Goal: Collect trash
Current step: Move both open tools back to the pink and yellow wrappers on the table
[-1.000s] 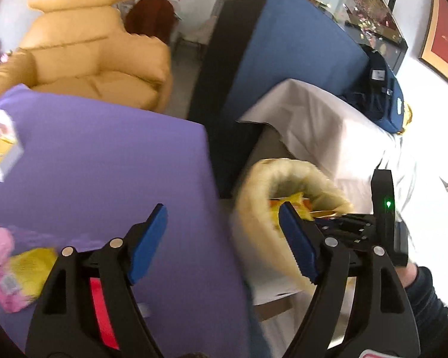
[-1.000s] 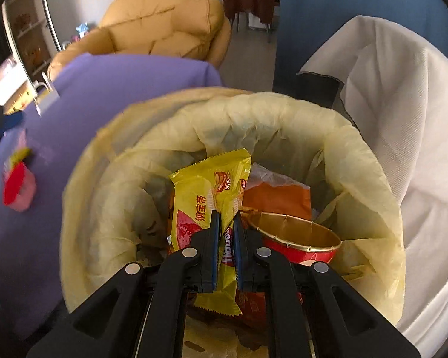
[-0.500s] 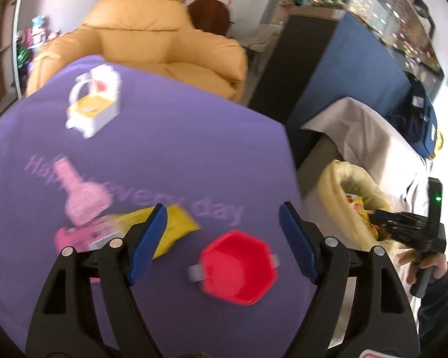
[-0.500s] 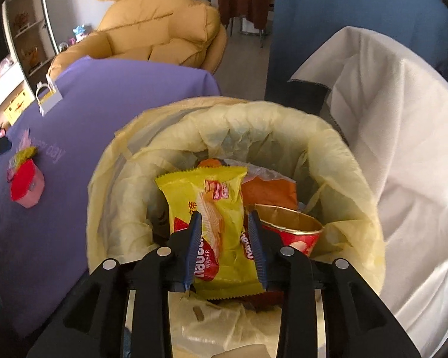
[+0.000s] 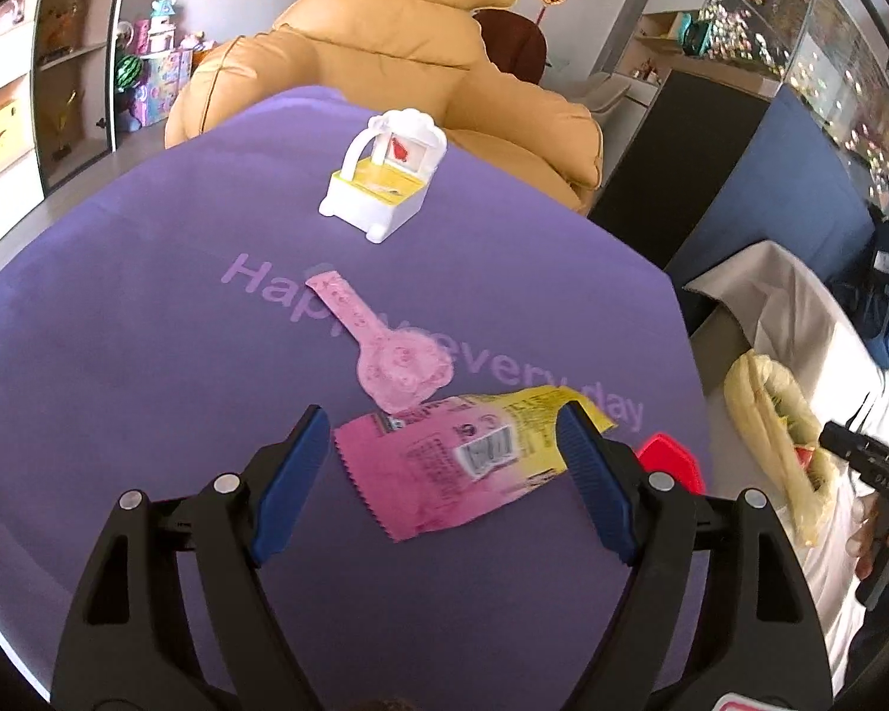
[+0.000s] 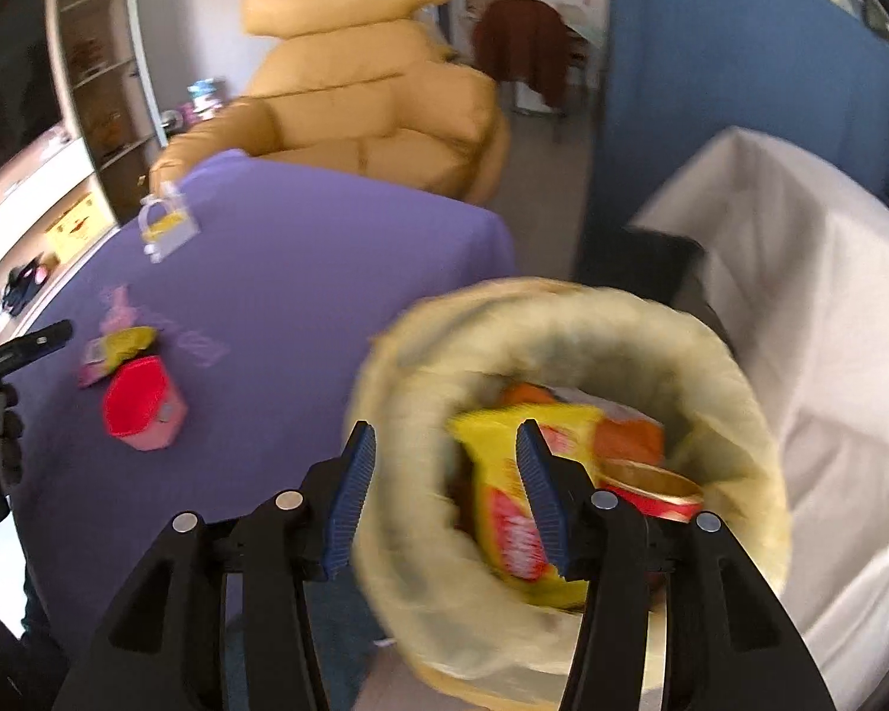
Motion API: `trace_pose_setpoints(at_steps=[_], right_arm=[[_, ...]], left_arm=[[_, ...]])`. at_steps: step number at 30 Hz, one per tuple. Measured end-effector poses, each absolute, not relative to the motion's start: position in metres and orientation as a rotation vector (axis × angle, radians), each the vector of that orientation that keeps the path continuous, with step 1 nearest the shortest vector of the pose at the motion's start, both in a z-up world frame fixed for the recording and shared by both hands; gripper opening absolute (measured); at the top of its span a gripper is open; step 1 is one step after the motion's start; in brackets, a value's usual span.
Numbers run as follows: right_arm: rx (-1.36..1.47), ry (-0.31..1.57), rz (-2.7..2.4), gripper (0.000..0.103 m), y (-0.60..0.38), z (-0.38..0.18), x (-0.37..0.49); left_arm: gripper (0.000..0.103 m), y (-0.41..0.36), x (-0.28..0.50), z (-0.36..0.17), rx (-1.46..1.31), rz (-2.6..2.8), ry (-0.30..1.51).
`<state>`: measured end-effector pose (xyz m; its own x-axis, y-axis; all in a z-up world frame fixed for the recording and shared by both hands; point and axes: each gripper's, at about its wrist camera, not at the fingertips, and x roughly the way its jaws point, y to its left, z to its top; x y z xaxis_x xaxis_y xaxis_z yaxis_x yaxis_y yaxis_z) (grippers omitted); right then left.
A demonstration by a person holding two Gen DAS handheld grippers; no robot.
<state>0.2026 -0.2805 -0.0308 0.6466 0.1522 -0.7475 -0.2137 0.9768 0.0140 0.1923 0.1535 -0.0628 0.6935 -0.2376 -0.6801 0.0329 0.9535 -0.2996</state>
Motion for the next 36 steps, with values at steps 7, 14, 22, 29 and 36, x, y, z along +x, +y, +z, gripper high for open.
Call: trace_pose_setpoints(at_steps=[7,14,22,29,36], right_arm=[[-0.061,0.830,0.349,0.047,-0.216,-0.035,0.207],[-0.134,0.894,0.401,0.047,-0.173,-0.054,0.220],[-0.071,0.922,0.385,0.047,-0.177,-0.060,0.231],[-0.082,0.920,0.396,0.047,-0.161,-0.065,0.237],[-0.060,0.867,0.493,0.047,-0.117,-0.051,0.242]], left_arm=[[0.075,0.147,0.204,-0.072,-0.200,-0.193,0.845],[0.075,0.130,0.213,-0.066,-0.091,-0.406,0.812],[0.069,0.104,0.230,-0.082,0.098,-0.499,0.878],[0.049,0.111,0.218,-0.084,0.059,-0.476,0.898],[0.020,0.156,0.191,-0.075,-0.055,-0.333,0.870]])
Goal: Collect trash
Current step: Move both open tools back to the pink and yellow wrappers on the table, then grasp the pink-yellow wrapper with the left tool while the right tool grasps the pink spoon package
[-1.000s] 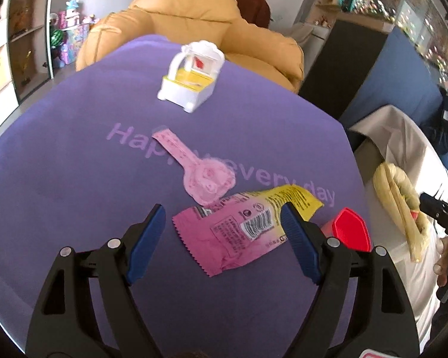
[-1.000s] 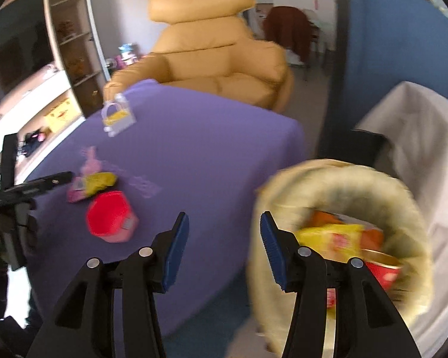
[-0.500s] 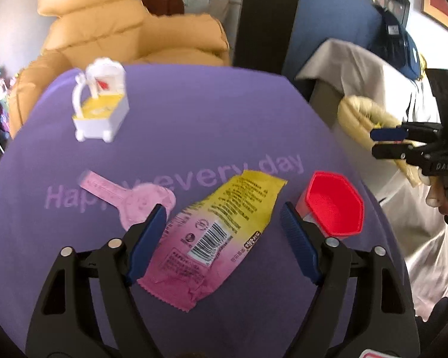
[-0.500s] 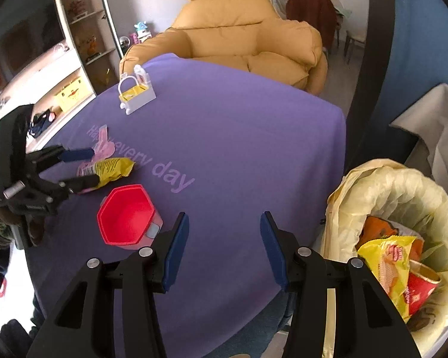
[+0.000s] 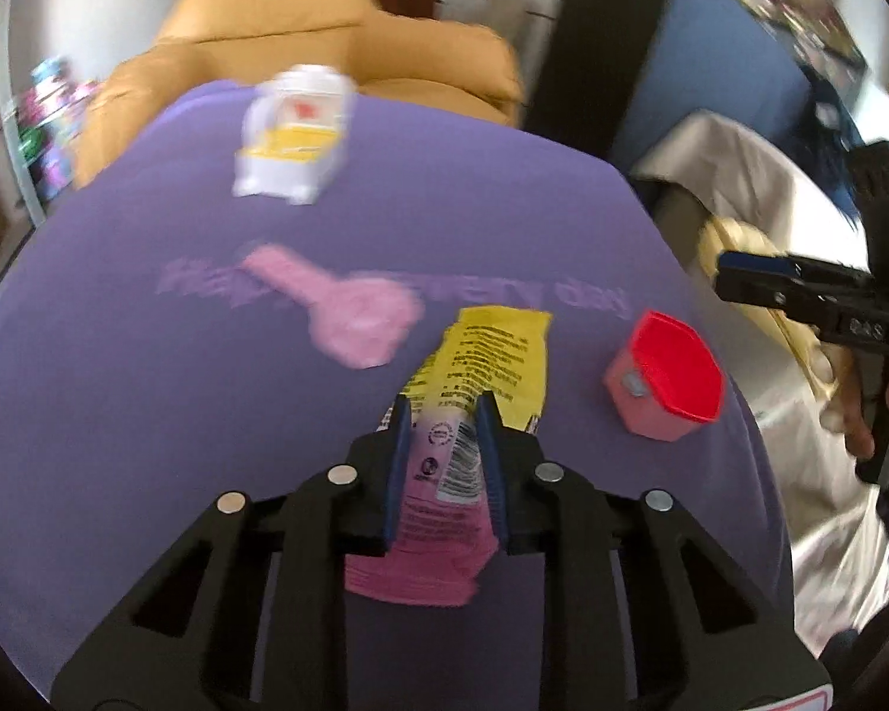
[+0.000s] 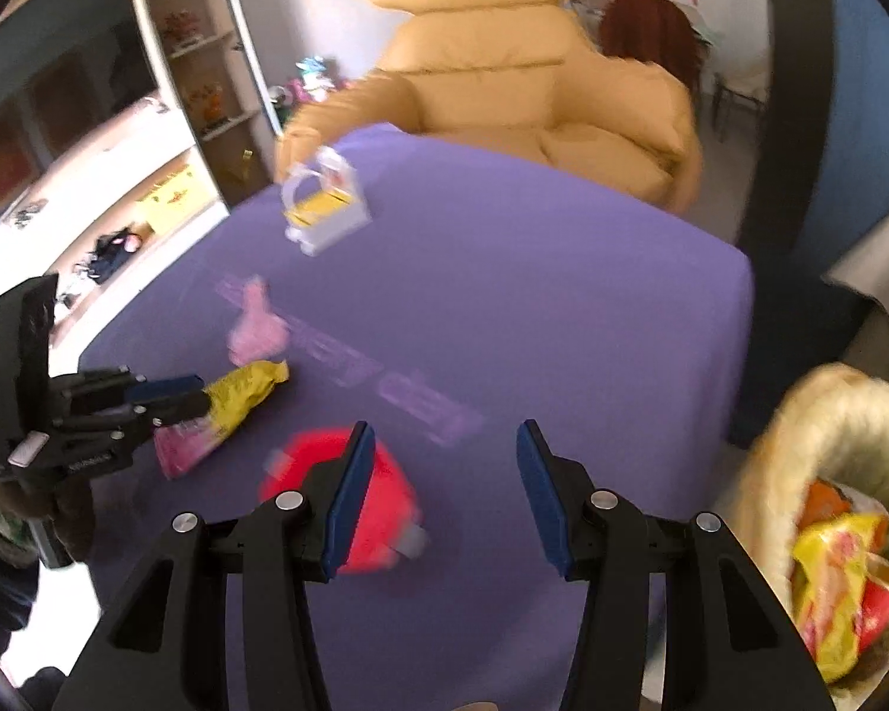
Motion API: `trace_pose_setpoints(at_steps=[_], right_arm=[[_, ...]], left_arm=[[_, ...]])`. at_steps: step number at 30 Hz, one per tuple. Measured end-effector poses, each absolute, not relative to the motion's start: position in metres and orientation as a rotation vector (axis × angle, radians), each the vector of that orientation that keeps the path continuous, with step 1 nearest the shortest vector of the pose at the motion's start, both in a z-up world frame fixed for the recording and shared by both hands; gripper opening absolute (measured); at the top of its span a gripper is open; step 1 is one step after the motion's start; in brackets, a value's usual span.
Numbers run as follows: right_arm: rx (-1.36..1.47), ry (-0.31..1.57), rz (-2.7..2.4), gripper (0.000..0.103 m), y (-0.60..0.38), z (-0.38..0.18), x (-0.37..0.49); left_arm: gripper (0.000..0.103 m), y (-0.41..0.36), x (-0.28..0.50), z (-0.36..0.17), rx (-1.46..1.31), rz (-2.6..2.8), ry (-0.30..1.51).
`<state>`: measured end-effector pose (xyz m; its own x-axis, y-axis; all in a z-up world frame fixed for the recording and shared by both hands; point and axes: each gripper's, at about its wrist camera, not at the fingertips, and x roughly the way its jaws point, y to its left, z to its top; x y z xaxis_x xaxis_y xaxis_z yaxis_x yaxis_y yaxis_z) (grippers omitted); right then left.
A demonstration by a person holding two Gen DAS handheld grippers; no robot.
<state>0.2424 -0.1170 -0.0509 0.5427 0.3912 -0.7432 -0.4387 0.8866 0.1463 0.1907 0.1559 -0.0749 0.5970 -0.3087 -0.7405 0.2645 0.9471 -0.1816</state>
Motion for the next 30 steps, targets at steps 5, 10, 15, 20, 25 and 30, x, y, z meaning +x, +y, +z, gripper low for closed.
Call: trace_pose_setpoints(at_steps=[5,10,15,20,25,30], right_arm=[[-0.141,0.855,0.601,0.047,-0.054,-0.047,0.247],[-0.216,0.880,0.660,0.047,0.002,-0.060,0.260],[-0.266,0.870,0.650,0.047,0.040,-0.066,0.280],[-0.311,0.895,0.642,0.047,0.066,-0.082,0.294],[-0.295,0.926,0.640,0.047,0.074,-0.094,0.300],[-0.304,0.954,0.659,0.047,0.082,-0.100,0.299]], left_arm=[[0.021,0.206,0.185,-0.066,-0.117,-0.109,0.814],[0.027,0.241,0.183,-0.068,-0.218,-0.057,0.805],[0.043,0.249,0.172,-0.070,-0.239,-0.139,0.799],[0.044,0.244,0.166,-0.070,-0.230,-0.168,0.791],[0.045,0.240,0.165,-0.071,-0.232,-0.191,0.790],[0.046,0.239,0.164,-0.070,-0.239,-0.195,0.788]])
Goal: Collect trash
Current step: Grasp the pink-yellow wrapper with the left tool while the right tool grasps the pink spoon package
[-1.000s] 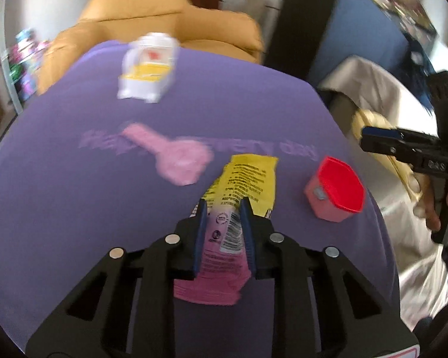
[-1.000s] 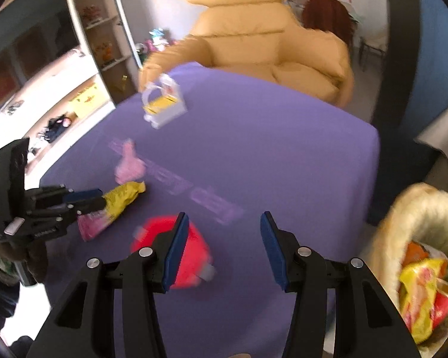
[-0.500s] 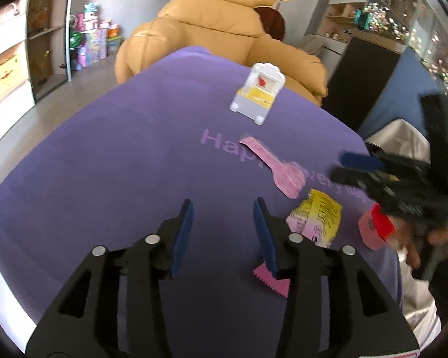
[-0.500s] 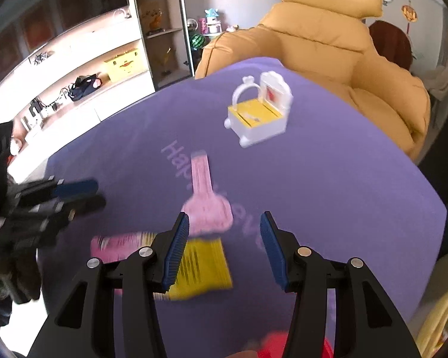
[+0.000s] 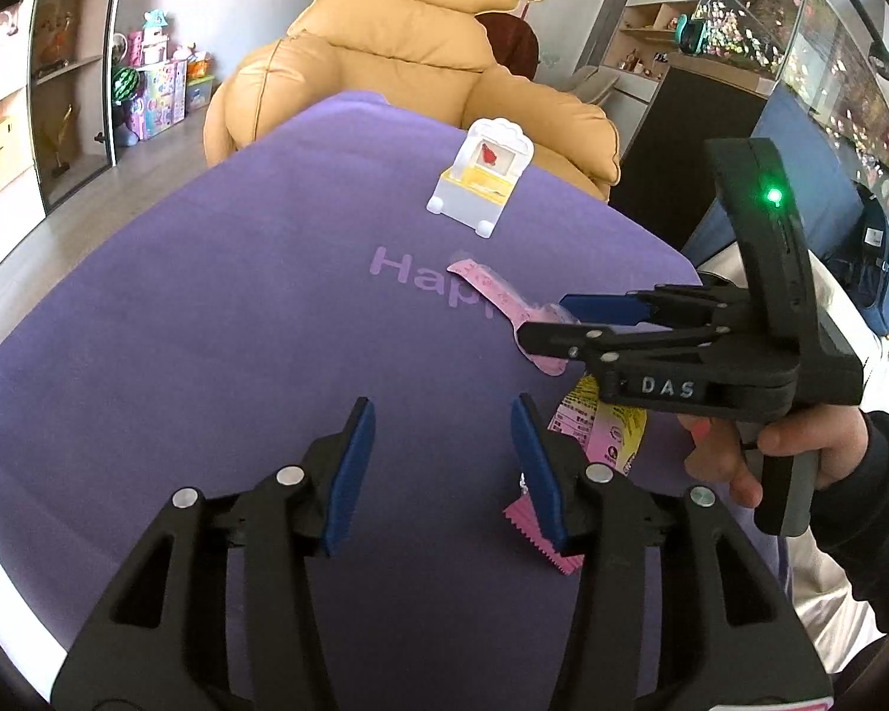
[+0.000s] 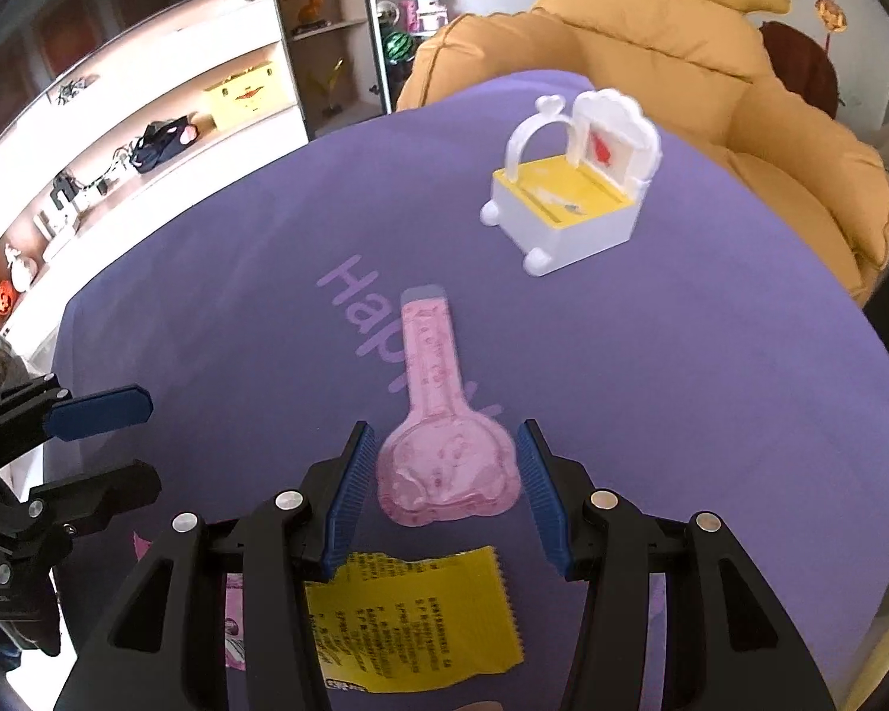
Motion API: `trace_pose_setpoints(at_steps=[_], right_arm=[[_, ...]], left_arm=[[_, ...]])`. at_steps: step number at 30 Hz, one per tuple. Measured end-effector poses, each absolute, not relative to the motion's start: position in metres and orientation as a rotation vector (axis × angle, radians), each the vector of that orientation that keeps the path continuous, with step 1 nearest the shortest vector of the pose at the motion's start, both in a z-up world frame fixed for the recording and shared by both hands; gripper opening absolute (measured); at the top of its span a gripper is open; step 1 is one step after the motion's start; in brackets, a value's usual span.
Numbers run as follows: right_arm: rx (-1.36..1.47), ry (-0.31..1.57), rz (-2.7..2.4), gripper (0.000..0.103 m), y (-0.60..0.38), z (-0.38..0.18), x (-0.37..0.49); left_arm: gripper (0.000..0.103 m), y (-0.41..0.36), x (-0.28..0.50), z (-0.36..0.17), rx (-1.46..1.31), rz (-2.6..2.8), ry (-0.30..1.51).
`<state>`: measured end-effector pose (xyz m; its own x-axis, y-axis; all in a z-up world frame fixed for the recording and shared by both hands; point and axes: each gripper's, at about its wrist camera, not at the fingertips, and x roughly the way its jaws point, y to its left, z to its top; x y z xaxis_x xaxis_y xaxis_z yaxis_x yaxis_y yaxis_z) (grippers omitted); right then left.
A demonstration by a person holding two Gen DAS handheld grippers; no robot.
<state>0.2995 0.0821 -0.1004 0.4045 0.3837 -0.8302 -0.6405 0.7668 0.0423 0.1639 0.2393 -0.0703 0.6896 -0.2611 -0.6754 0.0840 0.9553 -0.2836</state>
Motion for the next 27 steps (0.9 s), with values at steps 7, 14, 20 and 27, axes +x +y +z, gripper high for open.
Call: trace_pose_setpoints(at_steps=[7,14,20,27], right_arm=[[-0.358,0.942,0.669,0.046,0.079,-0.098,0.291],[-0.277,0.897,0.580,0.045,0.019,-0.063,0.289],[-0.269,0.845,0.437,0.045,-0.053,-0.046,0.282],[-0.213,0.861,0.366,0.045,-0.111,-0.055,0.267]], left_arm=[[0.049,0.230,0.161,-0.067,-0.218,-0.243,0.794],[0.052,0.180,0.167,-0.062,-0.042,-0.389,0.822],[0.052,0.150,0.181,-0.073,0.072,-0.383,0.872],[0.049,0.134,0.191,-0.085,0.122,-0.378,0.938]])
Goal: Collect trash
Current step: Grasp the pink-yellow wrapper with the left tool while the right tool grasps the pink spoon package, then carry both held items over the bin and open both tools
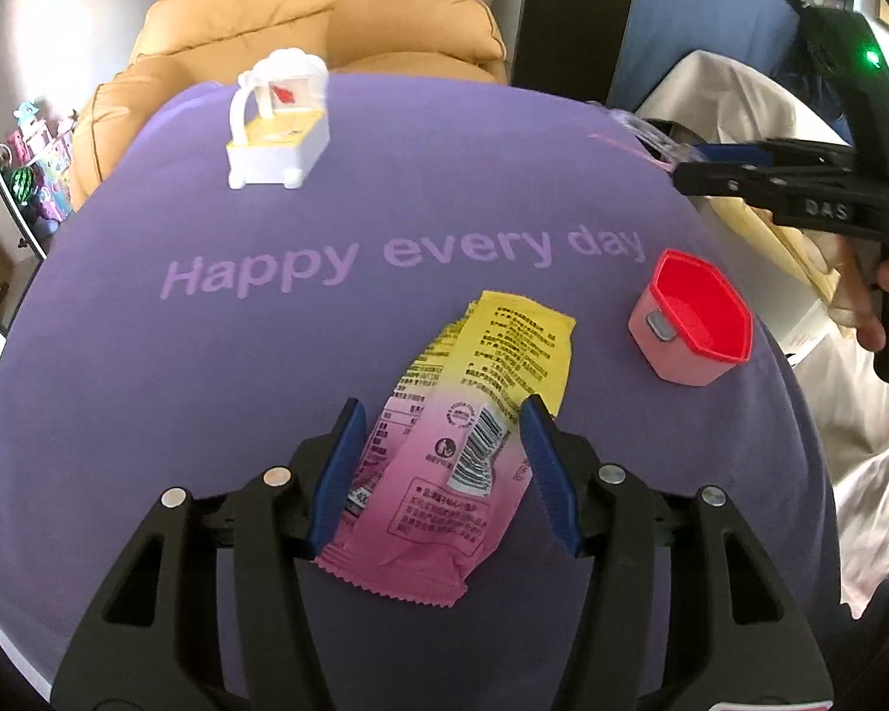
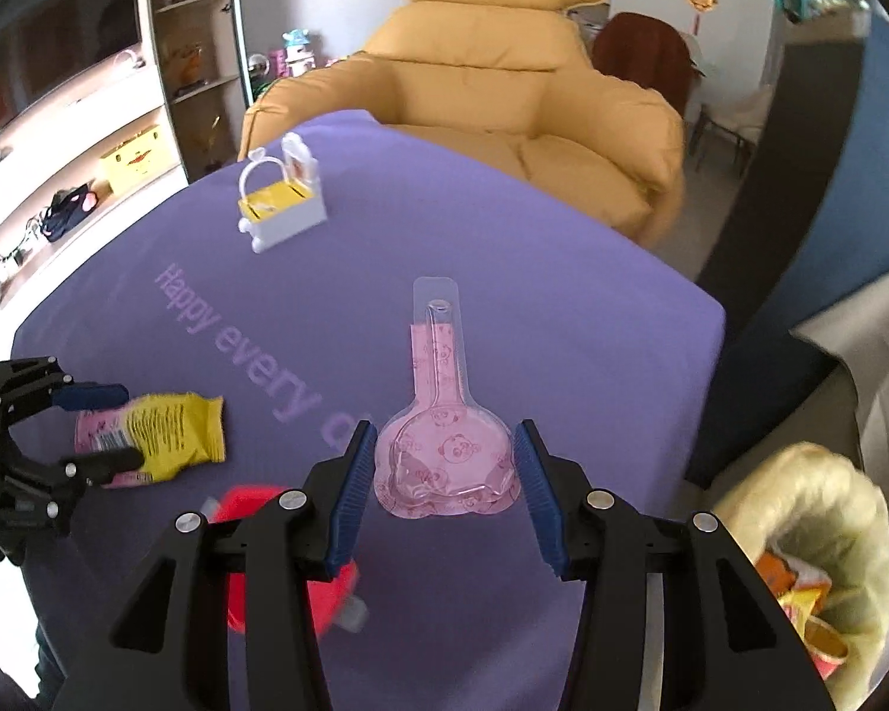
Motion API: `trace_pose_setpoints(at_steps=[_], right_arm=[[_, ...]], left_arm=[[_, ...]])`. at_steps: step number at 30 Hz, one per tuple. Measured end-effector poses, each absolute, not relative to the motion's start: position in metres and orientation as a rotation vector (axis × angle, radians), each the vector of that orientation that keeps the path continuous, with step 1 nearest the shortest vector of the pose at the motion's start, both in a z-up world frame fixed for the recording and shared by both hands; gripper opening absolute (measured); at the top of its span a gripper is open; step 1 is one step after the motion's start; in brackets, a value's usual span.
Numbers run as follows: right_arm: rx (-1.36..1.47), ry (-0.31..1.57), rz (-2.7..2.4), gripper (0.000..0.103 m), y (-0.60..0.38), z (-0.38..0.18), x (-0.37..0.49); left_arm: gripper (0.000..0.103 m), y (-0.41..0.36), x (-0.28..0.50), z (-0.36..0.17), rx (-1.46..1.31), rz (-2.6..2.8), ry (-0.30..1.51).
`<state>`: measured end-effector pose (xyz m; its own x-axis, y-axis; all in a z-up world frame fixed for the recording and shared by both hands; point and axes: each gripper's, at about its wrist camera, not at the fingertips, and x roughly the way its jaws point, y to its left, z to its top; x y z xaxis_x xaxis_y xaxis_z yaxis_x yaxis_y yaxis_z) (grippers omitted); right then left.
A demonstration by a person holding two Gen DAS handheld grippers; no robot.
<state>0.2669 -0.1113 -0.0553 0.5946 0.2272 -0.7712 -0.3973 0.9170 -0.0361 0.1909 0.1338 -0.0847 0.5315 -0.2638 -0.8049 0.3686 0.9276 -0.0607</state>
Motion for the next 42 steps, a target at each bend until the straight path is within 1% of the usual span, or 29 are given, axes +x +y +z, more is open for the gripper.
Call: trace_pose_setpoints(at_steps=[1,2,3,4,6,8,16,19,25,29,34,42], right_arm=[[-0.208,0.860,0.365,0.045,-0.115,-0.056,0.265],[-0.204,0.855,0.363,0.045,-0.119,-0.056,0.262],[-0.203,0.849,0.361,0.045,-0.119,-0.056,0.260],[-0.205,0.841,0.359,0.045,-0.119,-0.056,0.258],[-0.209,0.812,0.355,0.045,-0.121,-0.052,0.251],[-0.205,0.794,0.360,0.045,-0.124,-0.048,0.247],[-0.185,0.680,0.340,0.045,-0.151,-0.012,0.228],[-0.175,0.637,0.319,0.045,-0.168,0.003,0.219],[-0.168,0.585,0.254,0.045,-0.213,0.020,0.196],[-0.155,0.576,0.200,0.045,-0.248,0.023,0.186],[-0.133,0.579,0.132,0.045,-0.290,0.020,0.176],[-0.062,0.613,0.025,0.045,-0.362,0.000,0.162]], left_arm=[[0.047,0.133,0.192,-0.085,0.121,-0.382,0.943],[0.043,0.132,0.193,-0.085,0.117,-0.387,0.948],[0.035,0.131,0.194,-0.085,0.112,-0.393,0.952],[0.030,0.129,0.195,-0.084,0.107,-0.399,0.955],[0.018,0.126,0.196,-0.081,0.103,-0.397,0.956],[0.014,0.122,0.197,-0.074,0.107,-0.389,0.943],[0.012,0.095,0.206,-0.014,0.097,-0.384,0.800],[0.012,0.069,0.210,0.013,0.083,-0.413,0.736],[0.012,0.003,0.217,0.043,0.054,-0.514,0.667],[0.013,-0.043,0.220,0.044,0.019,-0.593,0.673],[0.013,-0.099,0.228,0.032,-0.003,-0.652,0.695],[0.013,-0.172,0.236,0.008,-0.001,-0.712,0.743]])
